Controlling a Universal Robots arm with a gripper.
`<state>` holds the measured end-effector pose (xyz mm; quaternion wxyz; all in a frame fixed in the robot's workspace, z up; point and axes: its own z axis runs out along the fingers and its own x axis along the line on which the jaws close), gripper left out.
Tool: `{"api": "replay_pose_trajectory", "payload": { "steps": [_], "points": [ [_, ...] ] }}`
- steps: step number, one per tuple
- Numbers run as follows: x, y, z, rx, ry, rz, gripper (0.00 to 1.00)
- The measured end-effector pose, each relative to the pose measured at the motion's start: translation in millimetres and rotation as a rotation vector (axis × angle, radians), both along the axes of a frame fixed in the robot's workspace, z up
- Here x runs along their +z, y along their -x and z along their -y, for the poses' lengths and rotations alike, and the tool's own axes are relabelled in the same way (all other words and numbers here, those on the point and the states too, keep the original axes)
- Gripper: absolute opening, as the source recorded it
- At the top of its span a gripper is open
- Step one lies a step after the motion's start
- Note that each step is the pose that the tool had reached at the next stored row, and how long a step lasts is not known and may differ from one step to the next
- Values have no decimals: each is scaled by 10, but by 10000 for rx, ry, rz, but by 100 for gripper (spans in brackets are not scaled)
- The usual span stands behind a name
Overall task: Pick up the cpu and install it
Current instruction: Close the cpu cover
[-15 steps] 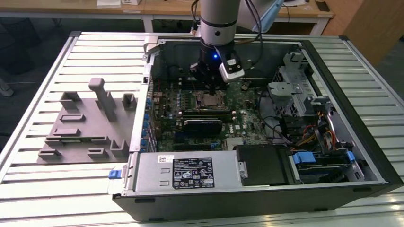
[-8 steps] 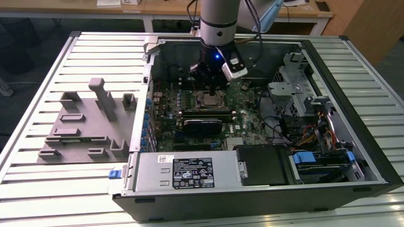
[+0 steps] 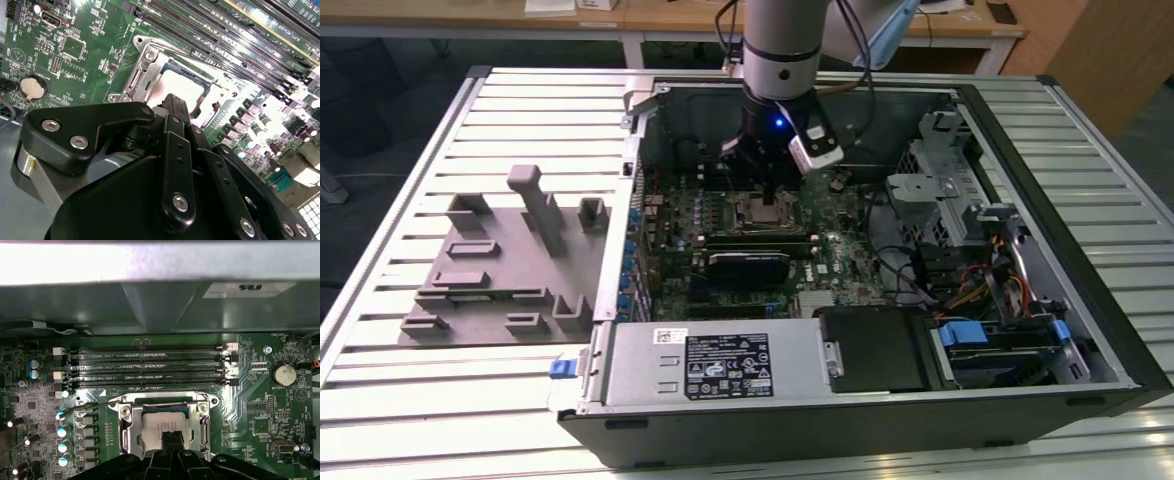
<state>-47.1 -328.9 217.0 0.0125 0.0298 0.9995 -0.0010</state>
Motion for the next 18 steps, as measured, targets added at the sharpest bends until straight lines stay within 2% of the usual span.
{"api": "replay_pose_trajectory", "payload": {
  "steps": [8,18],
  "points": [
    [-21,18,18,-1,-2,0,11],
    [-45,148,18,-1,-2,0,11]
  ]
}}
